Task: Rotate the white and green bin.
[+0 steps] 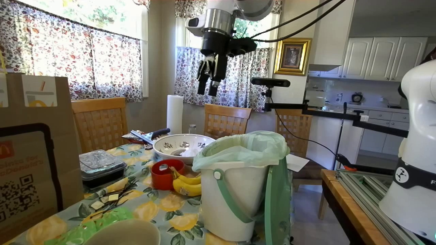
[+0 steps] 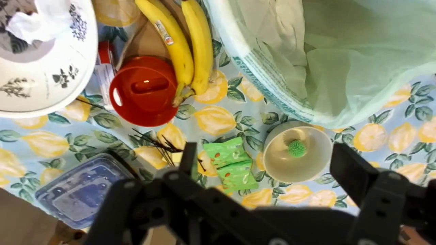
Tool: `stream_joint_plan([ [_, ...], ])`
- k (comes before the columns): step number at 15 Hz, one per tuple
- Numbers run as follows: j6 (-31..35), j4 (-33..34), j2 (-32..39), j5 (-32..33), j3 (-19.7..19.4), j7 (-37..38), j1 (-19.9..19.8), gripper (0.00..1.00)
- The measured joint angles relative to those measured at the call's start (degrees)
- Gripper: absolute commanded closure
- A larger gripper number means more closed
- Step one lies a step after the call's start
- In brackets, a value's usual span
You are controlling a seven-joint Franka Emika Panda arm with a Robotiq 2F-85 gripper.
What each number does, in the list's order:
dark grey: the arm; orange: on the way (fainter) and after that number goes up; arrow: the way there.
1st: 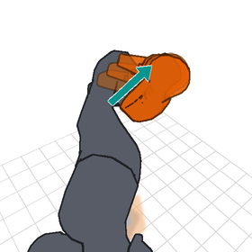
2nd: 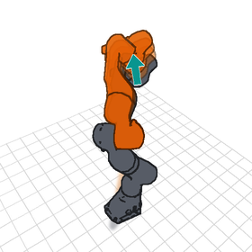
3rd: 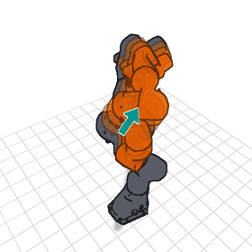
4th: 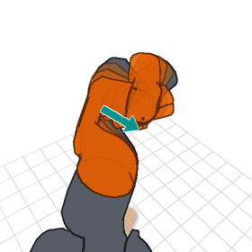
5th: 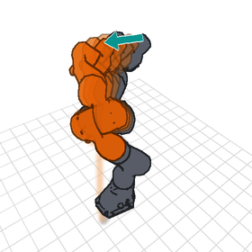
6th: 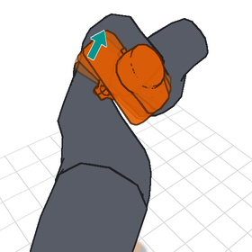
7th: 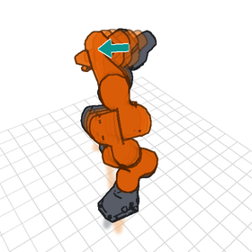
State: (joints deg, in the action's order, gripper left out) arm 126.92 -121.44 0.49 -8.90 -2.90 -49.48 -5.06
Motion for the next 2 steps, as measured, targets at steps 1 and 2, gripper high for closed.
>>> stream_joint_plan([
  [1, 1.24, -1.09, -0.29, 0.00, 0.00, 1.72, 0.01, 0.00],
  [2, 1.74, -1.81, -0.52, 0.00, 0.00, 2.63, 0.01, 0.00],
])
